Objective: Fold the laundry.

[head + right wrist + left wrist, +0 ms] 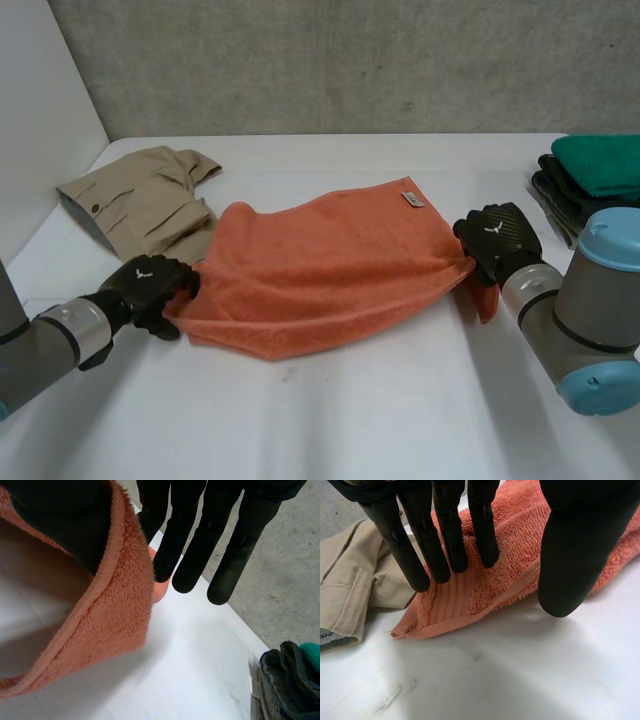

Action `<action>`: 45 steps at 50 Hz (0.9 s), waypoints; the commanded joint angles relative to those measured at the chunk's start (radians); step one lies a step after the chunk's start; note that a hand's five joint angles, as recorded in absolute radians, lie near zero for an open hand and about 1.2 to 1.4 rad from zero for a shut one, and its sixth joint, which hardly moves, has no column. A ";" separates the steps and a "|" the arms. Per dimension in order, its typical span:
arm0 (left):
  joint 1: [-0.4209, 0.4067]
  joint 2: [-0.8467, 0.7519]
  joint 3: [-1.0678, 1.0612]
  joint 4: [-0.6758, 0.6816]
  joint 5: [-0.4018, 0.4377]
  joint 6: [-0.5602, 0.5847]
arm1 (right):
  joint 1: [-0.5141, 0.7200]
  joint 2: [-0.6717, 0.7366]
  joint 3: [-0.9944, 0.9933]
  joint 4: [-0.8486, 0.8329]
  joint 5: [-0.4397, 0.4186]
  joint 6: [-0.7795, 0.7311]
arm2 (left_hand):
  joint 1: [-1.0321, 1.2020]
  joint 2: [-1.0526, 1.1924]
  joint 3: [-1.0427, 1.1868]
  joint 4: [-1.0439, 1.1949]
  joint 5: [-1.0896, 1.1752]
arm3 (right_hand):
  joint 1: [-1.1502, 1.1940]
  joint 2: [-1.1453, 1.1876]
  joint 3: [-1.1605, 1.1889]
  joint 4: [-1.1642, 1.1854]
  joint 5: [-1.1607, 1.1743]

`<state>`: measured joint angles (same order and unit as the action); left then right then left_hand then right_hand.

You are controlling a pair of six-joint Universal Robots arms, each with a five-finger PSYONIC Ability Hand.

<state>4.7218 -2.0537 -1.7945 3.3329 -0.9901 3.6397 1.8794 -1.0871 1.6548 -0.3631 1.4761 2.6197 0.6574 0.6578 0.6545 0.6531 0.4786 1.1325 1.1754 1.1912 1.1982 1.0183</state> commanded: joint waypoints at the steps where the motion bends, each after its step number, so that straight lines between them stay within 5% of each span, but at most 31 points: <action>1: -0.020 -0.025 0.044 0.011 -0.038 0.034 | -0.012 -0.002 -0.013 0.001 0.016 -0.003 | 0.738 0.737 0.740 0.742 0.742 | 0.264 0.221 0.205 0.198 0.203; 9: -0.025 0.248 0.046 -0.021 -0.111 -0.029 | -0.043 -0.160 -0.087 0.156 0.067 -0.041 | 0.739 0.738 0.742 0.743 0.743 | 0.264 0.221 0.205 0.198 0.203; 14: -0.006 0.507 0.102 -0.107 -0.065 -0.156 | -0.069 -0.333 -0.188 0.349 0.026 -0.105 | 0.739 0.738 0.742 0.743 0.743 | 0.264 0.221 0.205 0.198 0.203; 21: 0.041 0.622 0.251 -0.298 0.004 -0.242 | -0.112 -0.451 -0.397 0.581 -0.039 -0.119 | 0.739 0.738 0.742 0.743 0.743 | 0.264 0.221 0.205 0.198 0.203; 25: 0.037 0.597 0.352 -0.470 -0.015 -0.214 | -0.124 -0.427 -0.472 0.693 -0.063 -0.125 | 0.739 0.738 0.742 0.743 0.743 | 0.264 0.221 0.205 0.198 0.203; 32: -0.051 0.368 0.411 -0.645 -0.119 0.018 | -0.141 -0.283 -0.497 0.816 -0.099 -0.225 | 0.739 0.738 0.742 0.743 0.743 | 0.264 0.221 0.205 0.198 0.203; 39: -0.131 0.140 0.477 -0.587 -0.203 0.166 | -0.120 -0.088 -0.540 0.739 -0.060 -0.210 | 0.739 0.738 0.742 0.743 0.743 | 0.264 0.221 0.205 0.198 0.203; 45: -0.175 -0.043 0.730 -0.319 -0.263 0.100 | -0.095 0.036 -0.661 0.407 0.013 -0.058 | 0.739 0.738 0.742 0.743 0.743 | 0.264 0.221 0.205 0.198 0.203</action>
<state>4.5822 -1.9508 -1.2703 2.7857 -1.2046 3.7952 1.7620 -1.1535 1.0923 0.3296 1.4257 2.4334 1.1370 1.1951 1.1894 1.1996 0.9656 1.1325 1.1754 1.1914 1.1983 1.0206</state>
